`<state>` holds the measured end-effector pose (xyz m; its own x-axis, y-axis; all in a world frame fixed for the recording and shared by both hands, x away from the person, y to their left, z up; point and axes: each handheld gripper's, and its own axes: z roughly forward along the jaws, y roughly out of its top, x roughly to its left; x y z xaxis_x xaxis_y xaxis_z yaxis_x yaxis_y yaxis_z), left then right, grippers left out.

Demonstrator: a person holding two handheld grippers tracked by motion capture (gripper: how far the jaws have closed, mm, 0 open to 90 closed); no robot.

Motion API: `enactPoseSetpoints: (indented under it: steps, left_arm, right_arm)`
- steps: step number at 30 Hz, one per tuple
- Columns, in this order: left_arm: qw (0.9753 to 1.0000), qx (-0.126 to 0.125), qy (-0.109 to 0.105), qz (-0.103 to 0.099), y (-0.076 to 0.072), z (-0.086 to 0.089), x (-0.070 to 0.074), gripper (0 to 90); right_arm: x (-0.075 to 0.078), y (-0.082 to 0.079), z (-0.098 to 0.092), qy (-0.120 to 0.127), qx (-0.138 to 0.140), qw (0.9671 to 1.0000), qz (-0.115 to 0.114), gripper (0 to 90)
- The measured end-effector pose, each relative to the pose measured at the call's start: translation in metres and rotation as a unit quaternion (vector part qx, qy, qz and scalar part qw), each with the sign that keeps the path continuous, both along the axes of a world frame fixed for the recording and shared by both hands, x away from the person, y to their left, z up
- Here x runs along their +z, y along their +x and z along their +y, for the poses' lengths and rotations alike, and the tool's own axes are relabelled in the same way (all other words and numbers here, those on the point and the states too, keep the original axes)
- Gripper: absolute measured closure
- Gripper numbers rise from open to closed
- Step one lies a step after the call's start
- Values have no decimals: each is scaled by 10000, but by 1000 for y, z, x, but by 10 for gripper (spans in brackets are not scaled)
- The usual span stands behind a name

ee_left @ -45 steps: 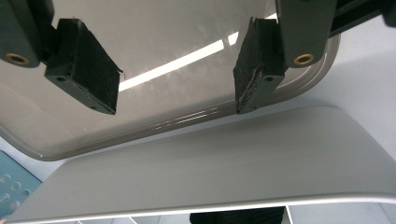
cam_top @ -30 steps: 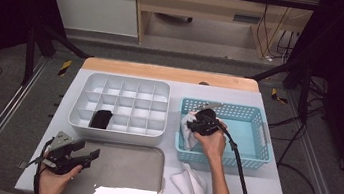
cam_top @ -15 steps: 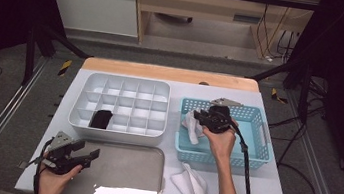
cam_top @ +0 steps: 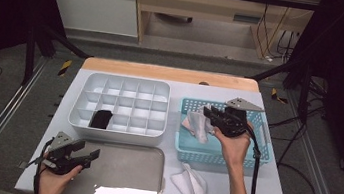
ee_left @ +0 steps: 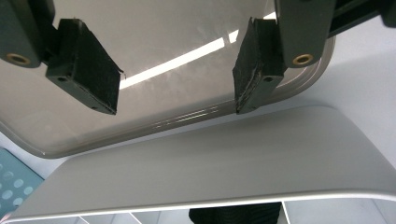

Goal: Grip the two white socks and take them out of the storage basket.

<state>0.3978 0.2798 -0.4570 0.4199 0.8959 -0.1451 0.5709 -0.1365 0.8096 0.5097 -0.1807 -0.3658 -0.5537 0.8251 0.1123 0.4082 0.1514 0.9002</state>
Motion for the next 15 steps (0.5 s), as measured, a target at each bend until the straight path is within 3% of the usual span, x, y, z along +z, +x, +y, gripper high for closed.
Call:
enactPoseSetpoints:
  steps: [7,15]
  left_arm:
    - [10000,12,-8,-17,0,1,0,306]
    - [10000,12,-19,-22,-1,1,1,306]
  right_arm:
    - [21,-16,-5,57,69,9995,-292,780]
    - [36,-32,-11,115,95,9989,-450,780]
